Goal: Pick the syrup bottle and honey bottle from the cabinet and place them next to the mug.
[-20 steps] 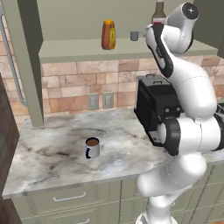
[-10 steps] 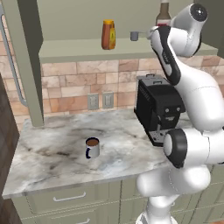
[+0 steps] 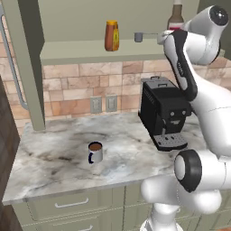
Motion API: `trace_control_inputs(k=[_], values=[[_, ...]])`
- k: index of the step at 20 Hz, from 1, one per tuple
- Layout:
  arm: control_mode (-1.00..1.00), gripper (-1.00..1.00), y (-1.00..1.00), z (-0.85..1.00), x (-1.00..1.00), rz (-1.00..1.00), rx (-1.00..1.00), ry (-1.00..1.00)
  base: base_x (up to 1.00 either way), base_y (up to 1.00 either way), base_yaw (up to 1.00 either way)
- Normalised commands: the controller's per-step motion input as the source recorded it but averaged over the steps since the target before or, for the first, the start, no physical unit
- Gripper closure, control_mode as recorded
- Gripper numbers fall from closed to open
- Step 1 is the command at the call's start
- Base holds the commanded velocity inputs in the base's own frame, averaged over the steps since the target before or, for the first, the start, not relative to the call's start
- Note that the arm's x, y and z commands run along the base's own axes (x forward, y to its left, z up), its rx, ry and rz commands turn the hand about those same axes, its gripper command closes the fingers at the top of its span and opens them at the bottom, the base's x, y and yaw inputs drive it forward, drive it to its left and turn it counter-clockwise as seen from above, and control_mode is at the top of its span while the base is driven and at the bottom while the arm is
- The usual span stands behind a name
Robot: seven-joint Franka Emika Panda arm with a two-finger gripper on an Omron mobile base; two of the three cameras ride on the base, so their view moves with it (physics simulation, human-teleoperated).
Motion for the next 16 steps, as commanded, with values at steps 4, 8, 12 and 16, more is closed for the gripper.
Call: trace_control_inputs(k=[4, 8, 12, 16], values=[[-1.0, 1.0, 0.0, 0.0, -0.83, 0.03, 0.02, 0.0, 0.0, 0.0, 0.0], [-1.0, 1.0, 0.07, -0.05, -0.95, 0.07, 0.06, 0.0, 0.0, 0.0, 0.0], [-1.0, 1.0, 0.26, -0.17, -0.91, 0.15, 0.08, 0.0, 0.0, 0.0, 0.0], [-1.0, 1.0, 0.47, -0.21, -0.71, 0.23, 0.04, 0.0, 0.0, 0.0, 0.0]])
